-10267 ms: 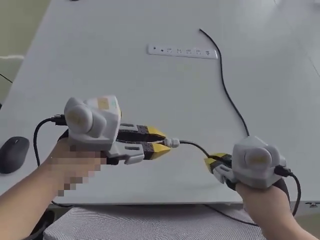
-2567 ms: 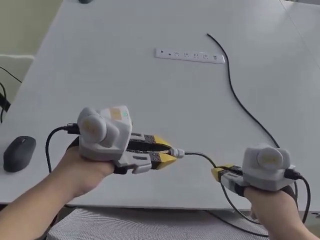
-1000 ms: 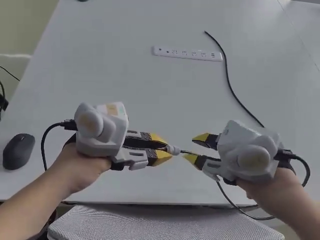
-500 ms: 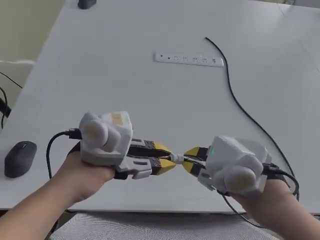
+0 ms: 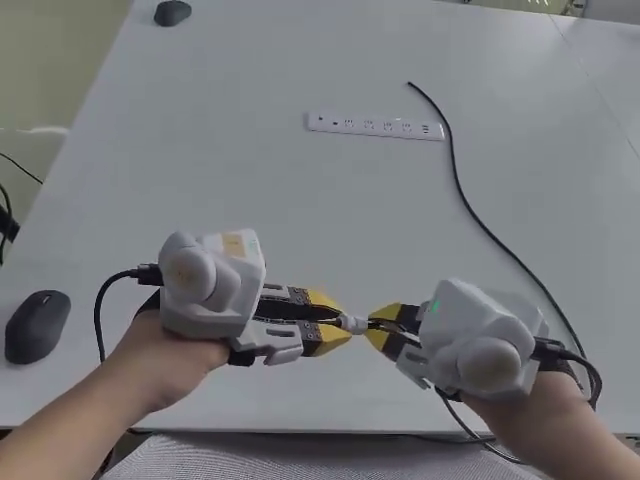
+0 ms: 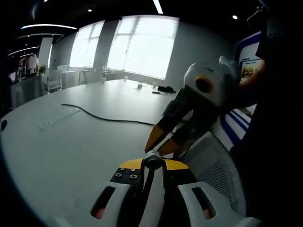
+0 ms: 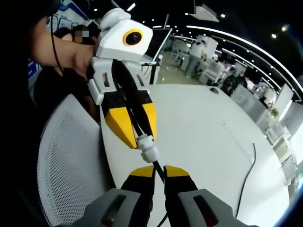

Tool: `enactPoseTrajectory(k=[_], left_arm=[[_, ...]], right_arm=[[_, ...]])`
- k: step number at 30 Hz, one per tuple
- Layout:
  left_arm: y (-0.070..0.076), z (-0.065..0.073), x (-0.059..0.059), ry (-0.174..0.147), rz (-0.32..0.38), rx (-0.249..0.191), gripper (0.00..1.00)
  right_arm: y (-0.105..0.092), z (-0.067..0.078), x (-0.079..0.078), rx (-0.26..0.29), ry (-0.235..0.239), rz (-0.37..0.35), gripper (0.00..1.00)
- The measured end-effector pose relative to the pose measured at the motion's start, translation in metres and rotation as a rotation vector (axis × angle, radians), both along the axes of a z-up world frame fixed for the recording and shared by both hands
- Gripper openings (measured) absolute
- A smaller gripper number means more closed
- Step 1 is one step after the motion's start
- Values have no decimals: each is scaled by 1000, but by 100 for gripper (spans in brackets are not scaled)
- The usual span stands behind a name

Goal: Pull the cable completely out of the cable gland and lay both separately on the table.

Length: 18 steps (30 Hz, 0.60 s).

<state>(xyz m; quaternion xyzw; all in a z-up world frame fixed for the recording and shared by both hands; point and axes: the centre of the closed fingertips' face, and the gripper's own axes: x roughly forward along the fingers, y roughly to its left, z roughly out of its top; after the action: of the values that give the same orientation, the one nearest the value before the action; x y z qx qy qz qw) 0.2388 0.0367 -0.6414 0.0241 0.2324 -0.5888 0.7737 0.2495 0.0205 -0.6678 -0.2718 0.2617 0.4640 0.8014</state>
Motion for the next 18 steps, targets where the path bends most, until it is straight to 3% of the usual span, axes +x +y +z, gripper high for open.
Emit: enactPoseTrajectory(k=[6,18], left_arm=[[2,2,1,-4,7,0,15],[2,4,2,-8,7,-11,15]], right_arm=[[-11,-11,3,7,53,-67,1],[-39,-32,8,140,222,-271,1]])
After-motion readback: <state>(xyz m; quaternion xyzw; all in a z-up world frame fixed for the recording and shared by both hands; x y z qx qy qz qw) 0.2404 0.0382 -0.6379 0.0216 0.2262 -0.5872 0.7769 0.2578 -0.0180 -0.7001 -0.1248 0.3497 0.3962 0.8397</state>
